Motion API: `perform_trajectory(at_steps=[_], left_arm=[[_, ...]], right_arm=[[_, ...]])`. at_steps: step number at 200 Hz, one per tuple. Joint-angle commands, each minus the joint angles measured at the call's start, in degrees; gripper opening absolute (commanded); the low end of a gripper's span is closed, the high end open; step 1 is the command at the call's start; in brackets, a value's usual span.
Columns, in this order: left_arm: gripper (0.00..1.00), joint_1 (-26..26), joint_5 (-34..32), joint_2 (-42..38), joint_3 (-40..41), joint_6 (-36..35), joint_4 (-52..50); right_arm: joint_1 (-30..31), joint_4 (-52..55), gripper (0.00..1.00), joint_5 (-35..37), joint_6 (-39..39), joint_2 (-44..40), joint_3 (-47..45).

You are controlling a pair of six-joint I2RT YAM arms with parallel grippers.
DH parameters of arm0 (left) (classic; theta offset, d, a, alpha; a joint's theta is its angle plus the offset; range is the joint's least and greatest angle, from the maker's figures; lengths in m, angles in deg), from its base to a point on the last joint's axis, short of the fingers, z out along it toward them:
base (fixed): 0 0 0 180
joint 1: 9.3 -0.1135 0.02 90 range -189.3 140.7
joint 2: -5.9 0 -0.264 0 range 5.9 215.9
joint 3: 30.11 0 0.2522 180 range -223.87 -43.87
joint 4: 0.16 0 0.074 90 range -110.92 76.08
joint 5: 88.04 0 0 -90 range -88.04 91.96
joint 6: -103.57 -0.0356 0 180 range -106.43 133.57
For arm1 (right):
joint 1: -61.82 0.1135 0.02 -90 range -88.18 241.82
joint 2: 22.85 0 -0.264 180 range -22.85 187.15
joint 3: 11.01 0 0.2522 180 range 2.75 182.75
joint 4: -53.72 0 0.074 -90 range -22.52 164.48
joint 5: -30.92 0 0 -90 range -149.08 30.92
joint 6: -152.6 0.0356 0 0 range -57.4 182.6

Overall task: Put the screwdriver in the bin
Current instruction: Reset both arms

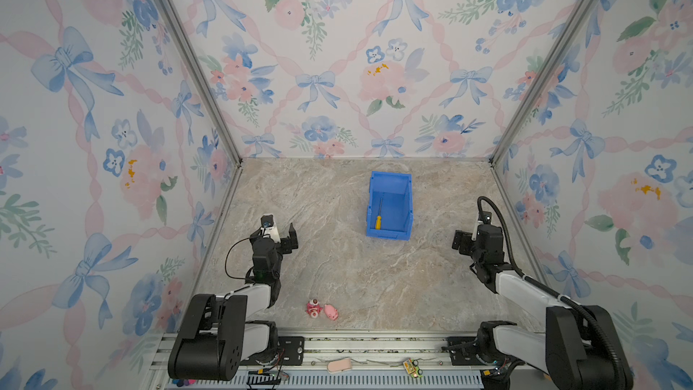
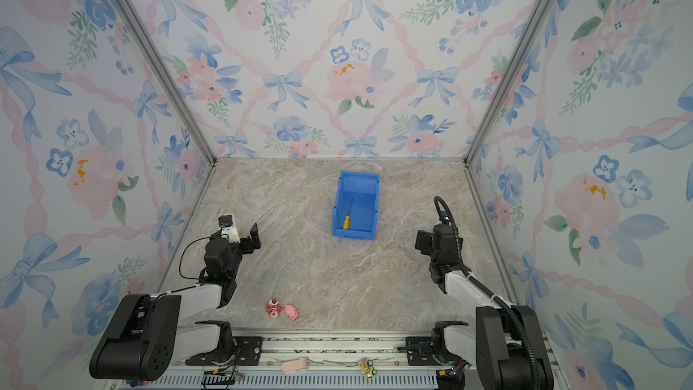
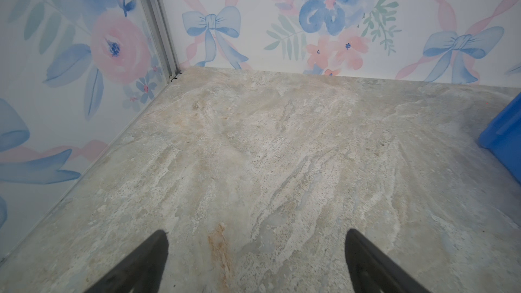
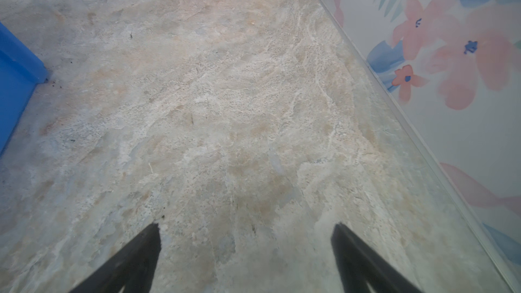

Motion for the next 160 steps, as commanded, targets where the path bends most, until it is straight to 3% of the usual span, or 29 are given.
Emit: perform_trajectory(at_steps=[1, 50, 94, 115, 130, 160], left_arm=[[0.98, -0.62, 1.89, 3.46, -1.96, -1.52, 6.59], [0.98, -1.98, 3.02, 15.55, -0.84, -1.03, 21.08], [0.98, -2.68, 8.49, 15.67, -1.94, -2.42, 19.08], [0.98, -2.64, 7.56, 15.68, -3.02, -2.16, 16.88], [0.98, -2.63, 7.74, 15.63, -3.25, -2.15, 16.42], [0.98, -2.60, 7.85, 15.67, -3.18, -2.13, 16.40]], right_arm=[[-0.50, -6.74, 0.97, -0.18, -0.45, 3.27, 2.69], [-0.61, -10.28, 0.97, 1.12, 0.83, 8.73, 5.54], [-0.64, -13.55, 0.97, -0.98, -0.86, 11.76, 6.92], [-0.63, -20.26, 0.97, -1.49, -2.17, 15.59, 6.26], [1.67, -17.57, 0.97, 0.04, -4.41, 16.40, 7.96], [1.14, -25.08, 0.97, -0.97, -4.25, 16.09, 3.58]])
